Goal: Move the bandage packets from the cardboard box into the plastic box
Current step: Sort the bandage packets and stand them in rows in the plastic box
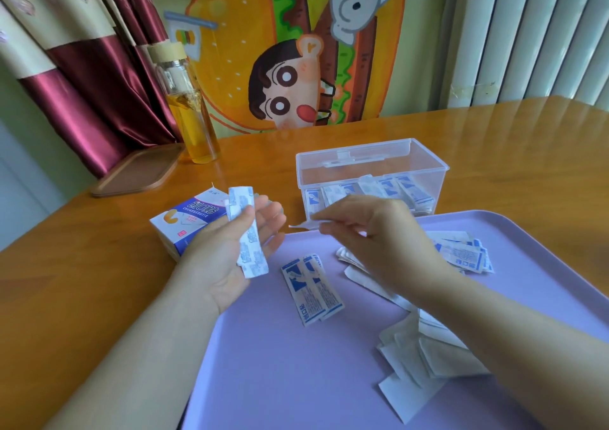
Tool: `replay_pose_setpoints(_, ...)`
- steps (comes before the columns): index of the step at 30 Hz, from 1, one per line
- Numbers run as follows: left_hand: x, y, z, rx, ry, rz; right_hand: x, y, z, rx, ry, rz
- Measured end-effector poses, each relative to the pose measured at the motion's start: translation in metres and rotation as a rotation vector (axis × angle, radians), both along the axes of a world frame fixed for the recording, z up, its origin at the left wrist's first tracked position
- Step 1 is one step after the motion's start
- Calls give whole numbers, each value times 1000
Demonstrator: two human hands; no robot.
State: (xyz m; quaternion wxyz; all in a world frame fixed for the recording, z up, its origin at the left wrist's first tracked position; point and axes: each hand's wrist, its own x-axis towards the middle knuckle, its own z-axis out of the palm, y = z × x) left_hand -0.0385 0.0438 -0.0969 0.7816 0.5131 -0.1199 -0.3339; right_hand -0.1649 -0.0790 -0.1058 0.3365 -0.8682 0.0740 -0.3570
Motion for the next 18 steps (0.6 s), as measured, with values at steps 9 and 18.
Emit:
replay_pose_setpoints(9, -3, -1, 0, -81, 209, 37, -2, 7, -3, -243, 518, 139)
replay_pose_setpoints(18, -4, 4, 4, 288, -309, -116, 8, 6, 1, -20, 541, -28)
